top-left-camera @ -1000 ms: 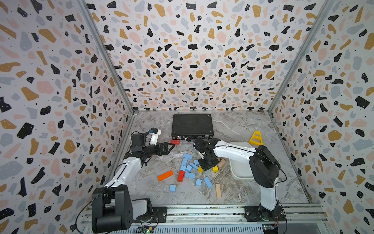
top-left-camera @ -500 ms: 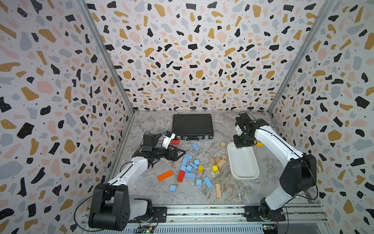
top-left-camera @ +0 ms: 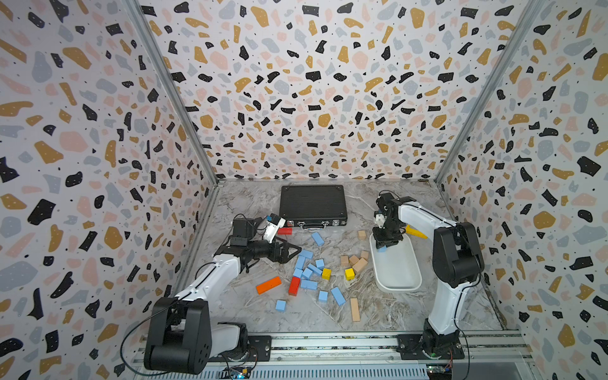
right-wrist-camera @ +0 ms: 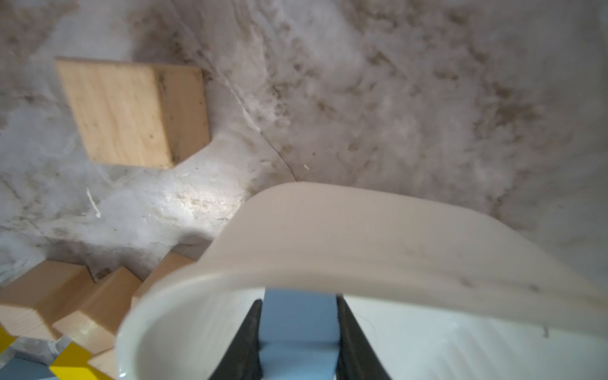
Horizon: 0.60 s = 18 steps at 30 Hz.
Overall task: Pick out the blue building blocks
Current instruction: Place the building block in the storage box.
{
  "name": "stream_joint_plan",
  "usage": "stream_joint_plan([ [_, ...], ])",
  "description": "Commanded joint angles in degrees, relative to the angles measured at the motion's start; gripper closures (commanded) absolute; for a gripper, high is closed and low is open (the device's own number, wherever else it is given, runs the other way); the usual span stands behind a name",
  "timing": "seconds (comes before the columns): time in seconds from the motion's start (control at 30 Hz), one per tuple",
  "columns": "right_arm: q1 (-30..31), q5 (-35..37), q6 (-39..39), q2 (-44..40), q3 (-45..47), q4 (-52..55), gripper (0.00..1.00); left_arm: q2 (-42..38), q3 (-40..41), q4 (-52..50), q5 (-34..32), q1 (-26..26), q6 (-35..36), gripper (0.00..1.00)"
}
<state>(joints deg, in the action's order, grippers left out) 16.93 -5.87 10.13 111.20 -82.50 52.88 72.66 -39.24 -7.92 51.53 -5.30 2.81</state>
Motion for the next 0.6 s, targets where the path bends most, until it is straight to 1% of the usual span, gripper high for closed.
stream_joint_plan([
  [0.0, -0.08, -1.67, -0.76, -0.13, -1.08, -1.35, 0.68, -0.09, -0.81, -0.25, 0.12, -0.19, 1.63, 0.00],
  [0.27, -0.14, -1.91, -1.23, 1.00, -1.30, -1.81, 0.63, 0.20, -0.92, -0.48, -0.19, -0.20, 1.93, 0.00],
  [0.33, -0.14, -2.04, -1.00, 0.33, -1.44, -1.62, 0.59, 0.22, -0.88, -0.60, -0.28, -0.20, 1.88, 0.00],
  [0.4, -0.14, -1.78, -0.85, -1.18, -1.61, -1.35, 0.51, 0.20, -0.87, -0.64, -0.20, -0.19, 1.92, 0.00],
  [0.47, -0.14, -0.71, -0.60, -3.12, -2.04, -0.37, 0.49, 0.20, -0.83, -0.59, -0.11, -0.18, 1.88, 0.00],
  [0.57, -0.05, 0.41, -0.23, -6.80, -2.78, 1.66, 0.49, 0.34, -0.91, -0.68, 0.19, -0.19, 1.92, 0.00],
])
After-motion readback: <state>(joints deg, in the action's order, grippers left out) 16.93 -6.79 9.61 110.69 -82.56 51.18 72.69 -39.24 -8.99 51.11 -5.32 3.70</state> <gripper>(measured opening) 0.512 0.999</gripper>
